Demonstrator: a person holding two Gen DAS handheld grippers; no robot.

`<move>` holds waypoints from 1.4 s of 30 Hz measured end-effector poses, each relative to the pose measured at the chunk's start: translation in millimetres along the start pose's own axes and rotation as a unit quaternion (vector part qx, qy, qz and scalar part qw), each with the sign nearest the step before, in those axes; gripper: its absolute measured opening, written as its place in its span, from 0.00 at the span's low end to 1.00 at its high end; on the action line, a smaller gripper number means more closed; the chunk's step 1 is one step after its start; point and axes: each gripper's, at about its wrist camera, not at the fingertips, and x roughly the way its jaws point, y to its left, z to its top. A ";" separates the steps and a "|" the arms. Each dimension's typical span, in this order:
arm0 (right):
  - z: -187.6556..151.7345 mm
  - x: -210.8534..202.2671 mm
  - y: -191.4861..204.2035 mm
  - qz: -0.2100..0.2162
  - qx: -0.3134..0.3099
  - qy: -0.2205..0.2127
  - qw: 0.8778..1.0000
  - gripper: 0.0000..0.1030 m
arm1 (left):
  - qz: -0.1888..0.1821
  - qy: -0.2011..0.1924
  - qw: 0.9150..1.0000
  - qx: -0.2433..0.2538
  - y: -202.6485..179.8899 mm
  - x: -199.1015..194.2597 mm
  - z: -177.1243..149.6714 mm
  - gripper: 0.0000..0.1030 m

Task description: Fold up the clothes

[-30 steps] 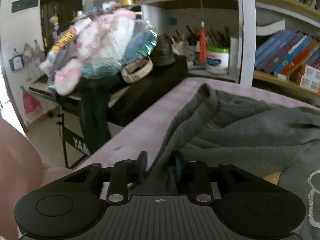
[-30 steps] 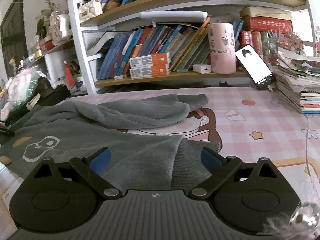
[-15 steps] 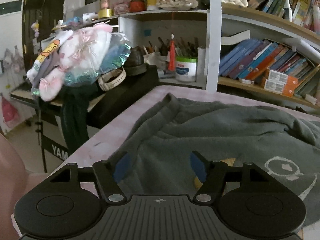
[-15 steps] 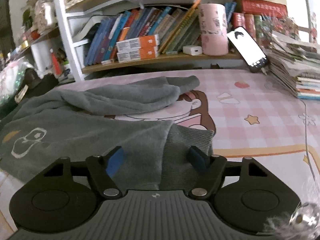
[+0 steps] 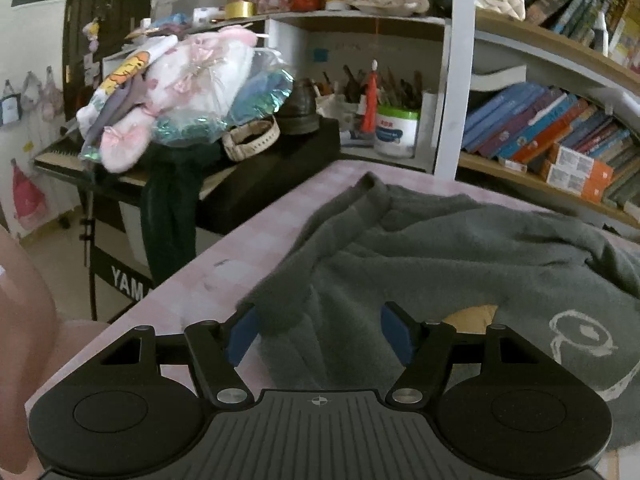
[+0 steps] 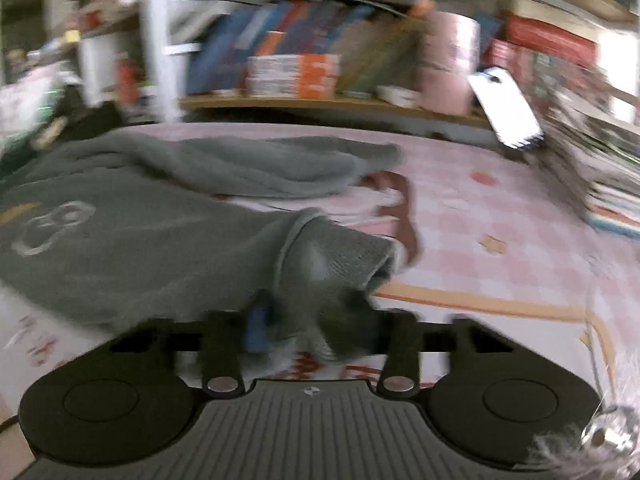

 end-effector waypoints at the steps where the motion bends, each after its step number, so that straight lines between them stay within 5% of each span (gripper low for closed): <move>1: 1.9 -8.4 0.9 -0.004 -0.011 -0.012 1.000 0.23 | 0.000 0.001 1.000 0.002 -0.8 0.8 -0.6 0.67; 5: 15.9 -74.5 -2.5 -0.009 -0.025 -0.093 0.995 0.22 | 0.002 -0.003 1.000 -0.001 3.6 -0.9 3.0 0.67; 7: 17.1 -98.4 -6.5 -0.015 -0.035 -0.097 0.995 0.22 | 0.002 -0.003 1.000 -0.006 6.3 -0.9 5.0 0.68; 12: -15.3 -73.5 -17.6 -0.070 -0.045 0.043 0.996 0.38 | -0.016 0.006 1.000 -0.003 5.1 0.7 2.7 0.69; 15: -13.8 -78.7 -19.7 -0.089 -0.034 0.011 0.995 0.62 | -0.023 0.012 1.000 0.007 2.5 2.7 1.5 0.73; 16: -13.4 -80.5 -20.3 -0.095 -0.030 0.000 0.995 0.63 | -0.024 0.013 1.000 0.008 2.0 3.9 1.8 0.73; 22: 11.9 -73.8 -17.9 -0.097 -0.019 -0.057 0.993 0.56 | -0.038 0.040 0.998 0.005 -1.2 19.6 3.7 0.71; 26: 9.6 -56.9 -12.6 -0.068 -0.015 -0.036 0.997 0.38 | -0.048 0.056 0.997 0.030 -6.5 30.6 4.3 0.41; 29: 2.3 -43.2 -8.4 -0.052 -0.009 -0.009 0.999 0.29 | -0.058 0.058 0.996 0.029 -0.6 41.5 11.9 0.33; 36: -9.4 -28.7 6.4 -0.027 -0.008 0.010 1.000 0.31 | -0.021 0.057 0.998 0.028 10.4 63.2 29.1 0.37; 42: -12.9 -23.0 13.3 -0.033 -0.028 0.013 0.999 0.35 | 0.005 0.037 0.997 0.069 4.3 54.0 32.6 0.60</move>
